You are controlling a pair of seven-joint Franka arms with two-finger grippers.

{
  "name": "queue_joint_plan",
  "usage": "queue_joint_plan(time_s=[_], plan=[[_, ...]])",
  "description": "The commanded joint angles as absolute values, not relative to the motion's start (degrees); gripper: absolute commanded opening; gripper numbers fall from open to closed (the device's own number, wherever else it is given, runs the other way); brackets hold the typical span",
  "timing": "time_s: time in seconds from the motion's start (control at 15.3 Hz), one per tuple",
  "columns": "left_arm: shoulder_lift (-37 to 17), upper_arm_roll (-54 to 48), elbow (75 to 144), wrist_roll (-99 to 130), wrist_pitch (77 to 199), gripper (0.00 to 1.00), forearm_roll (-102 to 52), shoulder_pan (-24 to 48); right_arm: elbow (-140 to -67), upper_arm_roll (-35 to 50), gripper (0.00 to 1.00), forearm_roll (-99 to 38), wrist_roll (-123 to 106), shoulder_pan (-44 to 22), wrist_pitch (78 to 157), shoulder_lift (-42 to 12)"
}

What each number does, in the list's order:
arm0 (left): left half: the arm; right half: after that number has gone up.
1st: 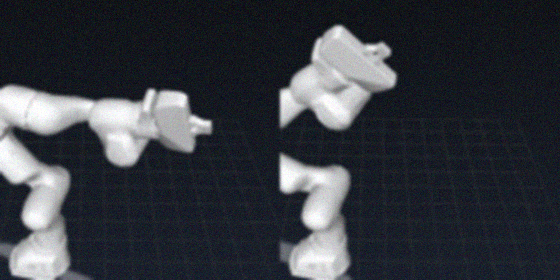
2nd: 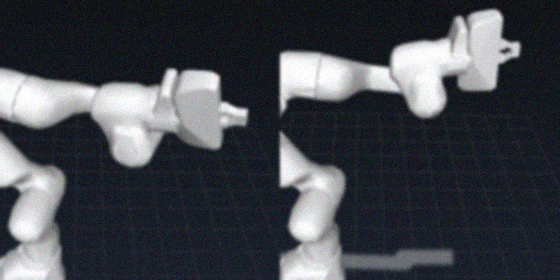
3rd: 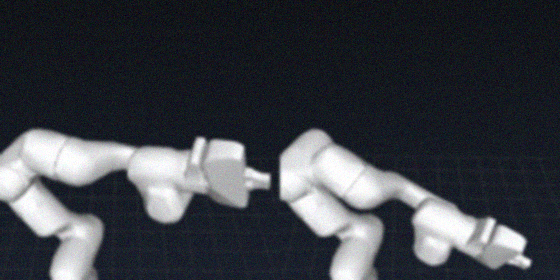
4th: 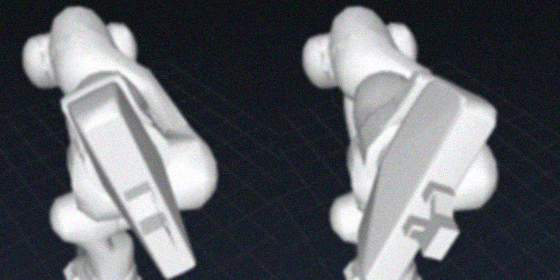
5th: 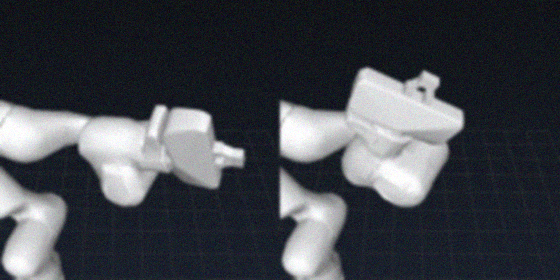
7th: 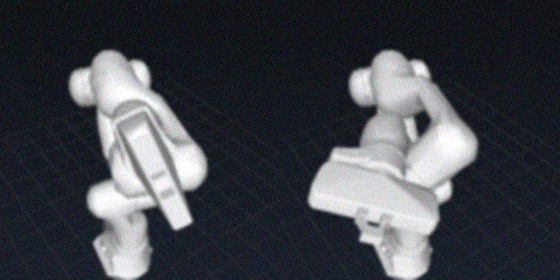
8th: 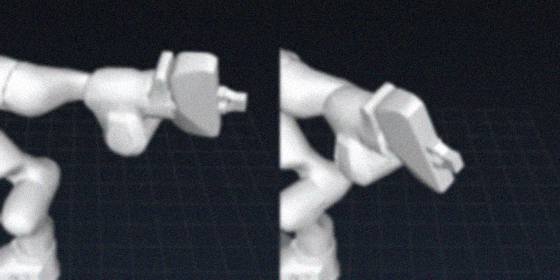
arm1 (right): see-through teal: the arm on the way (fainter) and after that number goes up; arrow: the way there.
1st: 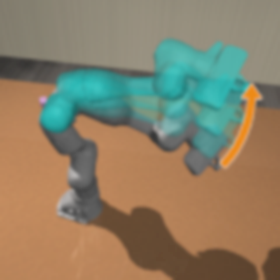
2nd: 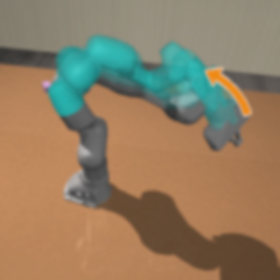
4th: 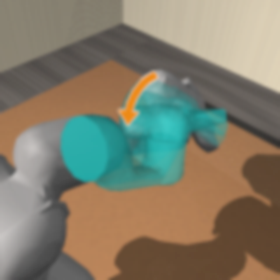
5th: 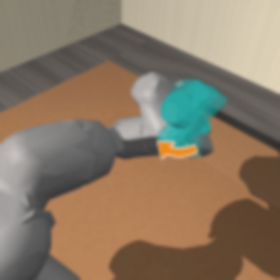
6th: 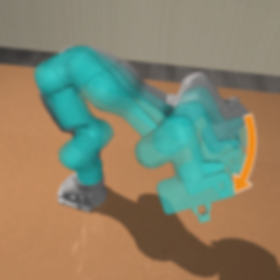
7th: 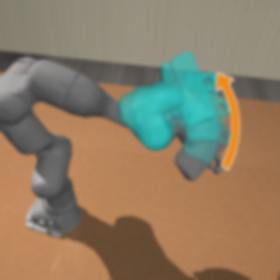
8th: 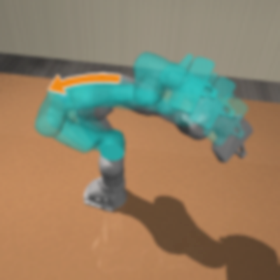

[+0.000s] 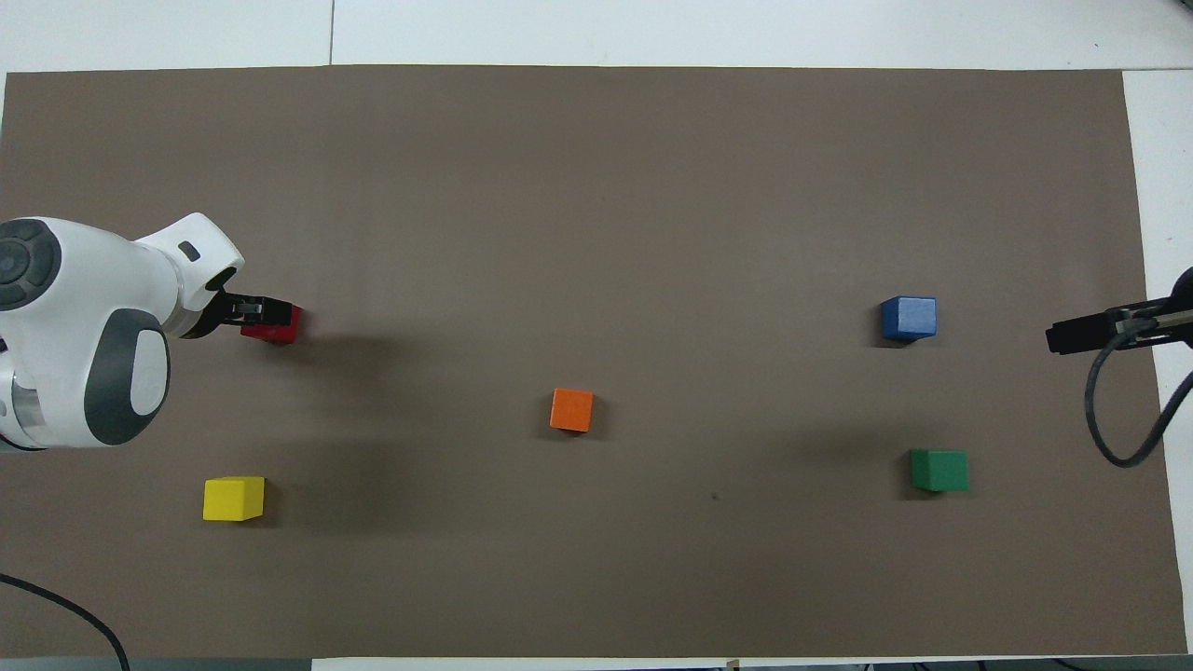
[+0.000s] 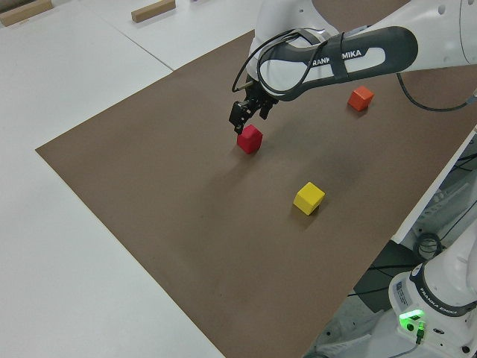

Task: Transfer red block to right arm and stack on blue block
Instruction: 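Reach the left gripper to the red block while the right gripper advances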

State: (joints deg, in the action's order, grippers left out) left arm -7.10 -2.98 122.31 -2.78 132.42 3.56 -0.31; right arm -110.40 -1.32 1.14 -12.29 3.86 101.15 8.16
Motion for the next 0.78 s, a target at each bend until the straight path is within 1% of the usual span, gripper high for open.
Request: queue_joint_plan(time_s=[0.0, 0.2, 0.33, 0.39, 0.46, 0.52, 0.65, 0.72], plan=[[-7.6, -1.9, 124.7, -3.1, 136.4, 1.00, 5.1, 1.0, -116.3, -0.7, 1.00, -0.6, -14.1, 4.6, 106.2, 8.5], [-9.1, -1.9, 125.1, -2.7, 138.6, 1.00, 5.1, 1.0, -117.3, -0.8, 1.00, -14.1, -19.0, 5.4, 109.7, 3.5], [-9.3, -1.9, 125.2, -2.5, 138.6, 1.00, 5.1, 1.0, -118.6, -0.8, 1.00, -22.7, -22.0, 6.2, 111.4, 1.6], [-9.6, -1.9, 125.2, -1.8, 138.5, 0.75, 5.0, 1.1, -119.3, -0.8, 1.00, -26.5, -23.2, 6.2, 111.7, 1.3], [-9.8, -1.9, 124.5, 0.8, 137.6, 0.33, 5.0, 1.1, -120.1, -0.8, 1.00, -30.2, -24.2, 6.2, 111.6, 1.0], [-10.2, -2.0, 123.0, 3.8, 135.2, 0.00, 4.8, 1.5, -120.8, -0.8, 1.00, -34.1, -25.7, 6.2, 111.5, 0.7], [-11.8, -2.1, 115.2, 6.8, 125.4, 0.00, 4.4, 2.2, -122.3, -0.8, 1.00, -43.5, -31.9, 6.8, 110.0, 0.3], [-11.9, -2.1, 110.8, 6.9, 119.9, 0.00, 1.3, 2.4, -123.2, -0.9, 1.00, -48.3, -34.6, 7.4, 108.2, 0.1]])
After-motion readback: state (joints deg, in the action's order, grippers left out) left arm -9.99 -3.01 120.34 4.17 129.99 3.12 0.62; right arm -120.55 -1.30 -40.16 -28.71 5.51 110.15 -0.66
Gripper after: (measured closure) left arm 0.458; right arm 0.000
